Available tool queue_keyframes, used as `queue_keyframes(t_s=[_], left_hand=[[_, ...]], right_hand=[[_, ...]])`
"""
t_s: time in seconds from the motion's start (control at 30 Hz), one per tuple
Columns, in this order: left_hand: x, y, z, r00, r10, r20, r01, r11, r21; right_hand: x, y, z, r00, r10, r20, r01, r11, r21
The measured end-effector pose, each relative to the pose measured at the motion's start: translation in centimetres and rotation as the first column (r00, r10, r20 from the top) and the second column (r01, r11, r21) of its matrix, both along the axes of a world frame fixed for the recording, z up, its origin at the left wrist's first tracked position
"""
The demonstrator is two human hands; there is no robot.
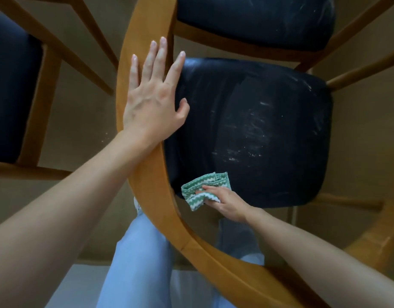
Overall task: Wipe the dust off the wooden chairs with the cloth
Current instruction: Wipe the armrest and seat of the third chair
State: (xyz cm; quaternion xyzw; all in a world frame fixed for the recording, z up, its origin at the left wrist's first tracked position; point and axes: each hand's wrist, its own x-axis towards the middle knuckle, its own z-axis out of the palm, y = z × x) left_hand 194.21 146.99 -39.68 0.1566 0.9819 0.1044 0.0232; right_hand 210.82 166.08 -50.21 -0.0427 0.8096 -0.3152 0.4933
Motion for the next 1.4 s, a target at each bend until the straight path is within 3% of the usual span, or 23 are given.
queue_keyframes(t_s=[0.17,0.23,0.3,0.4,0.47,0.53,0.67,0.73,0.8,0.87,0.97,1.03,1.23,1.4], left_hand=[[0.6,-0.3,0.3,0.993,-0.115,-0.01,0.116,0.984,0.133],[0.9,-0.3,0.4,0.986,-0.164,-0.008,0.163,0.978,0.129],[1.6,-0.1,0.4,0.977,-0.211,0.0,0.21,0.973,0.091],[2.9,0.1,0.3,0.977,-0.213,0.023,0.212,0.977,0.031],[3.6,0.5,0.2,0.976,-0.215,0.032,0.215,0.977,0.003],[3.8,1.2,0.0,0.969,-0.243,0.041,0.245,0.969,-0.035],[3.2,2.5,-0.7,0.976,-0.212,0.04,0.215,0.972,-0.095],[2.8,2.7,-0.8,0.988,-0.147,0.039,0.149,0.986,-0.073],[2.7,2.7,-0.8,0.993,-0.119,0.028,0.12,0.991,-0.053],[2.7,2.7,-0.9,0.995,-0.1,0.019,0.1,0.994,-0.031],[2.7,2.6,-0.9,0.998,-0.055,0.004,0.055,0.998,0.015],[2.6,2.5,-0.9,0.999,-0.033,-0.006,0.033,0.999,0.026],[2.7,2.7,-0.8,1.0,0.003,0.007,-0.003,1.0,-0.003],[2.7,2.8,-0.8,1.0,-0.019,-0.012,0.018,0.999,-0.04]], right_hand=[[4.0,1.9,-0.3,0.989,0.056,0.14,-0.071,0.992,0.106],[4.4,2.9,-0.6,0.985,-0.029,0.169,0.01,0.993,0.114],[3.3,3.4,-0.2,0.942,-0.246,0.229,0.245,0.969,0.035],[-1.3,4.3,1.2,0.72,-0.64,0.267,0.684,0.72,-0.117],[-5.7,5.8,2.4,0.559,-0.807,0.189,0.826,0.522,-0.215],[-10.4,7.7,3.7,0.429,-0.899,0.092,0.862,0.376,-0.341],[-19.4,10.7,5.1,0.179,-0.965,-0.192,0.838,0.252,-0.484],[-23.6,11.4,4.3,0.103,-0.928,-0.358,0.82,0.282,-0.497],[-26.8,11.2,3.0,0.157,-0.845,-0.512,0.83,0.394,-0.396],[-29.0,10.5,0.7,0.29,-0.737,-0.61,0.821,0.519,-0.237],[-30.4,7.9,-2.7,0.59,-0.552,-0.588,0.699,0.715,0.031],[-29.7,5.7,-4.9,0.702,-0.413,-0.58,0.591,0.793,0.149],[-26.1,2.3,-6.4,0.641,-0.42,-0.642,0.506,0.86,-0.057],[-21.7,0.4,-6.0,0.732,-0.288,-0.618,0.256,0.956,-0.142]])
